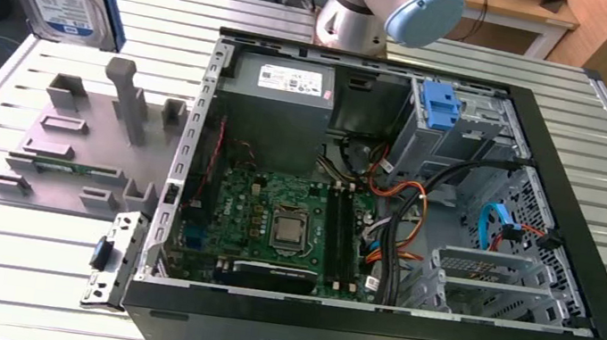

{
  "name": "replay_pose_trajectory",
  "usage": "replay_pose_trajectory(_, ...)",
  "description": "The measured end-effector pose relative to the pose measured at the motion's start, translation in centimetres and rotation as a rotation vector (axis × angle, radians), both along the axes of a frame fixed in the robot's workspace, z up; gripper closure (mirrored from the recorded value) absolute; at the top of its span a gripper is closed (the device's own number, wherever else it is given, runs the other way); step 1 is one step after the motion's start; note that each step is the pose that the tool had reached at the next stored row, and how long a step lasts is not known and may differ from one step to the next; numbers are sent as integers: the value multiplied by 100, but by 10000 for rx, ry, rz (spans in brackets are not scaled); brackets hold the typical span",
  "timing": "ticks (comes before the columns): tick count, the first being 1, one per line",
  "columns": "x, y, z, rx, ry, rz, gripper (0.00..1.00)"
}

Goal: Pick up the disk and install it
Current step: 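Pick up the disk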

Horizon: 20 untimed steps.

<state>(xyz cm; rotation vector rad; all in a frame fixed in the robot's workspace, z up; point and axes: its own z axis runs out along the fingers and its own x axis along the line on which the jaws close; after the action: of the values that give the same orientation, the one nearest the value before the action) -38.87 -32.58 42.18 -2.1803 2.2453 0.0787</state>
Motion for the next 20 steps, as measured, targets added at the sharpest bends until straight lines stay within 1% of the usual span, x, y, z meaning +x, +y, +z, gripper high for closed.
replay_pose_trajectory(13, 0, 0, 118, 0, -1, 1, 65)
replay_pose_trajectory(20, 0, 1, 192, 0, 0, 0, 65)
